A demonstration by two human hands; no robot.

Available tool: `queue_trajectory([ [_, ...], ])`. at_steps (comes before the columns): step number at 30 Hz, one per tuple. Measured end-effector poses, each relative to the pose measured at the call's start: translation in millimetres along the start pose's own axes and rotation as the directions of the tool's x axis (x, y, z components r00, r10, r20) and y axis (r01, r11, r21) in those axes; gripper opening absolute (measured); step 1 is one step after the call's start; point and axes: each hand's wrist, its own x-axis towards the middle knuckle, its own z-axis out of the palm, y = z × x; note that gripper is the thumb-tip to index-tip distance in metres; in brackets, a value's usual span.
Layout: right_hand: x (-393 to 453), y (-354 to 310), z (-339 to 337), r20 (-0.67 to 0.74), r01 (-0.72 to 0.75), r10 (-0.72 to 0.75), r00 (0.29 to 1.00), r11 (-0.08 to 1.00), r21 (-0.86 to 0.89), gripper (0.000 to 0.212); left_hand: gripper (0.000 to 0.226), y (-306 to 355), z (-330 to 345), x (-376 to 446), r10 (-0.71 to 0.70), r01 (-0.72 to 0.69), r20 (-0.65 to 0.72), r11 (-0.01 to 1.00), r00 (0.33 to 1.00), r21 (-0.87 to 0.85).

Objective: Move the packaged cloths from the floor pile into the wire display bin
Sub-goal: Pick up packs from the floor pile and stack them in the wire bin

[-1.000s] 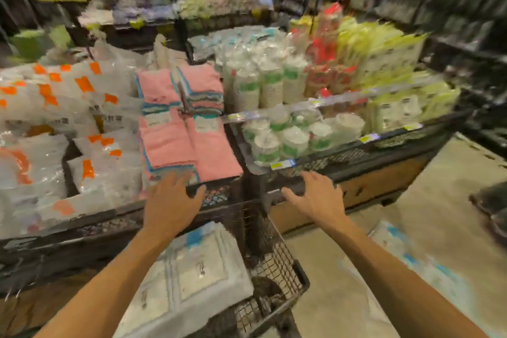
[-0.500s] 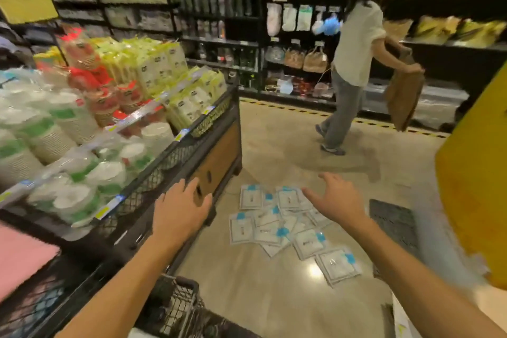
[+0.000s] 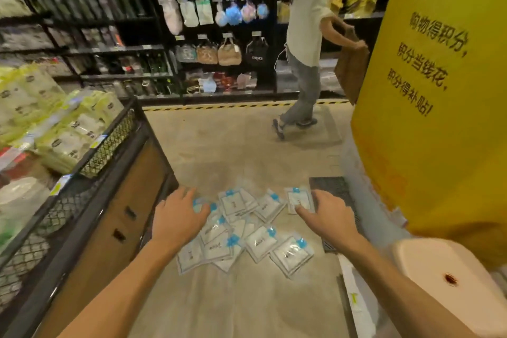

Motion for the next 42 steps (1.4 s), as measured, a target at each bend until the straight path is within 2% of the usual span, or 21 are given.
queue_trajectory([
  [8, 46, 60, 8, 0.041, -0.149, 0.149, 0.988, 0.989, 0.007, 0.079, 0.069, 63, 46, 76, 0.135, -0.132, 0.144, 0.991, 0.980, -0.035],
  [12, 65, 76, 26, 0.061, -0.244, 0.244, 0.968, 0.970, -0.001, 0.076, 0.061, 83, 70, 116, 0.210, -0.202, 0.171, 0.977, 0.963, -0.062],
  [15, 86, 82, 41, 0.073, -0.321, 0.321, 0.944, 0.947, -0.012, 0.078, 0.062, 87, 98, 153, 0.273, -0.263, 0.223, 0.962, 0.936, -0.075],
  [18, 115, 80, 48, 0.056, -0.369, 0.371, 0.927, 0.929, -0.040, 0.070, 0.064, 95, 119, 204, 0.322, -0.306, 0.302, 0.947, 0.897, -0.099],
  [20, 136, 74, 52, 0.040, -0.380, 0.382, 0.923, 0.924, -0.051, 0.067, 0.063, 104, 126, 235, 0.370, -0.356, 0.307, 0.929, 0.877, -0.102],
  [23, 172, 68, 62, 0.045, -0.394, 0.400, 0.915, 0.913, -0.103, 0.073, 0.065, 115, 143, 280, 0.434, -0.439, 0.315, 0.896, 0.844, -0.059],
  [26, 208, 66, 82, 0.033, -0.416, 0.423, 0.905, 0.900, -0.132, 0.089, 0.082, 123, 176, 322, 0.483, -0.496, 0.341, 0.867, 0.806, -0.057],
  [29, 246, 81, 119, 0.071, -0.436, 0.450, 0.890, 0.887, -0.152, 0.095, 0.086, 126, 229, 354, 0.475, -0.479, 0.348, 0.874, 0.809, -0.078],
  [33, 292, 122, 198, 0.201, -0.456, 0.486, 0.851, 0.872, -0.179, 0.083, 0.083, 120, 326, 377, 0.426, -0.432, 0.426, 0.898, 0.798, -0.088],
  [38, 338, 189, 339, 0.279, -0.446, 0.496, 0.822, 0.866, -0.227, 0.080, 0.079, 88, 488, 385, 0.355, -0.390, 0.529, 0.920, 0.771, -0.049],
  [42, 372, 246, 470, 0.364, -0.387, 0.475, 0.801, 0.876, -0.289, 0.085, 0.078, 61, 632, 378, 0.365, -0.450, 0.590, 0.893, 0.720, -0.002],
])
